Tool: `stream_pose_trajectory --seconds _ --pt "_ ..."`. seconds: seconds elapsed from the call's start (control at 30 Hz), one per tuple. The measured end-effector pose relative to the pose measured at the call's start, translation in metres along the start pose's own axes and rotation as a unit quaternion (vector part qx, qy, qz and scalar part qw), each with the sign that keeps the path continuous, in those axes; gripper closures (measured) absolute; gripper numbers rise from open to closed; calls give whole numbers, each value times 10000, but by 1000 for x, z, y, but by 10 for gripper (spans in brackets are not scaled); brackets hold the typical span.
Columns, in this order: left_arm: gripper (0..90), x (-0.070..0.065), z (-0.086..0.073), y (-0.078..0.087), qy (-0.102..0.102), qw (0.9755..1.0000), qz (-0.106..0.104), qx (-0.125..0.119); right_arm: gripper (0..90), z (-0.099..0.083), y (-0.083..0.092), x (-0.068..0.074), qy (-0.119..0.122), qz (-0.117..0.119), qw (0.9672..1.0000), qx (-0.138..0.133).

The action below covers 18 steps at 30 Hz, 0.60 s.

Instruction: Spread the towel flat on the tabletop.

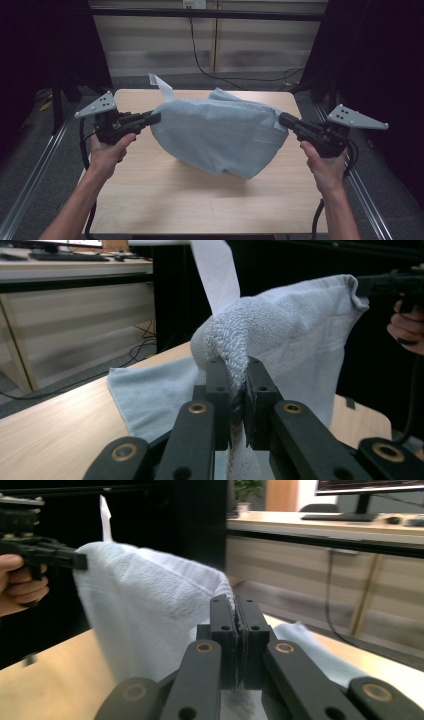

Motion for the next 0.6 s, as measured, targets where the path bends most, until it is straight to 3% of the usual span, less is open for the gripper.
stream_pose_trajectory --seconds 0.03,0.13,0.17,0.2,0.23,0.3,0.37,0.43,0.47,0.5,0.57,0.6 --pt "840 -1 -12 3 -21 10000 -20 80 877 -8 3 7 4 59 9999 86" --pt "840 -1 -65 6 265 9985 -158 443 877 -47 9 33 -123 334 9984 430" --pt "841 -1 -84 7 367 9973 -235 594 877 -80 13 52 -203 538 9953 775" --pt "841 -2 -101 8 432 9962 -247 714 877 -80 13 52 -203 538 9953 775" --pt "841 -4 -117 10 521 9948 -303 819 877 -96 15 63 -309 677 9933 888" --pt "840 -9 -143 14 461 9925 -271 1095 876 -124 18 84 -404 955 9876 1182" --pt "839 -17 -160 18 553 9889 -484 1290 877 -146 23 103 -396 1193 9823 1392" --pt "836 -23 -173 24 612 9862 -563 1432 875 -159 31 119 -252 1368 9789 1500" --pt "835 -25 -179 28 615 9846 -627 1509 872 -163 36 124 -293 1470 9770 1516" --pt "832 -27 -184 33 689 9837 -672 1519 868 -166 41 128 -444 1639 9737 1519" --pt "818 -33 -195 41 831 9809 -824 1556 827 -171 48 138 -425 2015 9654 1598" --pt "810 -36 -199 46 778 9792 -870 1659 803 -173 50 141 -416 2227 9593 1683"
Point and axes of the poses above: each handheld gripper's, and its own axes: y roughly backward along the jaws, z roughly out of its top, x roughly to its left, the point moved 4 cm from there along -y, roughly forward along the jaws, and after that the axes turned 14 degrees about y, right-handed, at the moved point
